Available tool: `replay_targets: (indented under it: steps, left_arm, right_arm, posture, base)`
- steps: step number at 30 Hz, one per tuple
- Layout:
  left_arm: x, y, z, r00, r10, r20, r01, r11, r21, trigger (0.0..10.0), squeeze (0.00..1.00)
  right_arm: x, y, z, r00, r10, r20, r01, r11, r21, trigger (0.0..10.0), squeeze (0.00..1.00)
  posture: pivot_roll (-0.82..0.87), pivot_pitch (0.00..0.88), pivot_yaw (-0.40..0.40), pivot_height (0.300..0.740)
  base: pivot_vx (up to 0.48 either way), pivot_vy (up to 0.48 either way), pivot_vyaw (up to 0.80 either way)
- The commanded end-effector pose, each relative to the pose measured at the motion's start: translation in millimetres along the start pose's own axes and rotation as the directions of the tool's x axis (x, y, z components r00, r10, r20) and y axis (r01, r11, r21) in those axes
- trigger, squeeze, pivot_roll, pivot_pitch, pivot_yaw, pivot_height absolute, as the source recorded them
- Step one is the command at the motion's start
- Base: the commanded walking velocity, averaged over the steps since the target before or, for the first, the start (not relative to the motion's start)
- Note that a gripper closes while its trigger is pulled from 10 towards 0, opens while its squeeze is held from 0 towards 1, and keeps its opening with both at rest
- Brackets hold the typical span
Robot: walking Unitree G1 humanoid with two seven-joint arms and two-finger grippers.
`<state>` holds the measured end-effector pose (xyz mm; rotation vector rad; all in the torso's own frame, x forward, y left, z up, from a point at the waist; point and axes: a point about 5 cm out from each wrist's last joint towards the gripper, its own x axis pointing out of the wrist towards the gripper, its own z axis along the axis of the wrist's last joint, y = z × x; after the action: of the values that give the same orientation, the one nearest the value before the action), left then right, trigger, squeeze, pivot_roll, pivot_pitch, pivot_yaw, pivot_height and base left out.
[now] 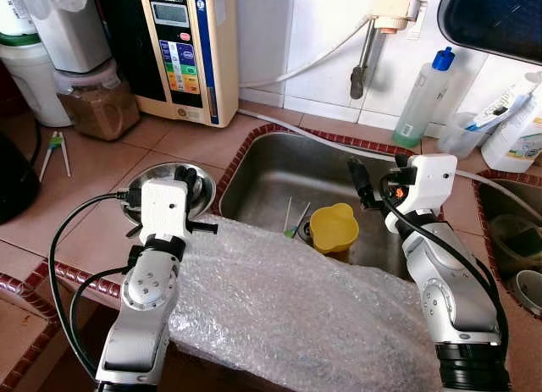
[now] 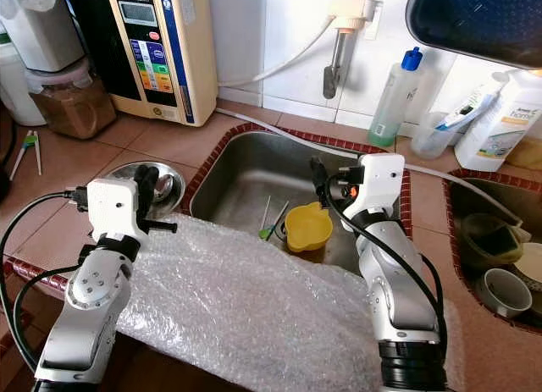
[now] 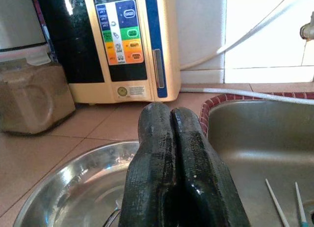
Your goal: Kitchen organization
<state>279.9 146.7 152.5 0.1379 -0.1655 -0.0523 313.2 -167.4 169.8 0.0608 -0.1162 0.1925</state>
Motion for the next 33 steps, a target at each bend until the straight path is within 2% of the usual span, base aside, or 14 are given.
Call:
replay_targets:
  steps: [1,5,12,18,21,33]
  left_arm:
    - [1.2,-2.2,4.5,1.000,-0.017,0.008,0.017,1.000,-0.005,10.0,0.00]
    - [0.9,-2.8,4.1,1.000,-0.020,0.003,0.020,1.000,-0.009,10.0,0.00]
    - [0.3,-2.1,2.6,1.000,-0.018,-0.011,0.018,1.000,-0.006,10.0,0.00]
    - [1.5,3.0,4.2,0.999,0.028,-0.035,-0.028,1.000,0.010,10.0,0.00]
    - [3.0,2.8,8.3,1.000,-0.014,-0.009,0.014,1.000,0.001,10.0,0.00]
    - [9.8,-0.4,17.3,1.000,0.005,-0.001,-0.005,1.000,0.029,10.0,0.00]
  right_arm:
    - [0.0,-3.5,2.0,1.000,-0.015,0.011,0.015,1.000,-0.007,10.0,0.00]
    - [0.1,-3.2,0.7,1.000,-0.018,0.003,0.018,1.000,-0.002,10.0,0.00]
    - [0.6,-2.0,-2.0,1.000,-0.018,-0.014,0.018,1.000,0.003,10.0,0.00]
    - [1.5,-0.8,-2.1,1.000,-0.019,-0.013,0.019,1.000,0.006,10.0,0.00]
    - [1.3,-1.1,-1.0,1.000,-0.021,-0.009,0.022,1.000,0.006,10.0,0.00]
    - [2.6,-1.9,2.5,0.999,-0.034,0.007,0.034,0.999,0.012,10.0,0.00]
  posture:
    - [-0.04,0.026,-0.017,0.740]
    - [-0.04,0.027,-0.016,0.740]
    - [-0.04,0.035,-0.015,0.740]
    - [-0.03,0.036,-0.014,0.740]
    - [-0.03,0.036,-0.013,0.740]
    - [-0.03,0.036,-0.011,0.740]
  base:
    - [0.000,0.000,0.00]
    - [0.000,0.000,0.00]
    - [0.000,0.000,-0.79]
    - [0.000,0.000,0.00]
    - [0.000,0.000,0.00]
    - [0.000,0.000,0.00]
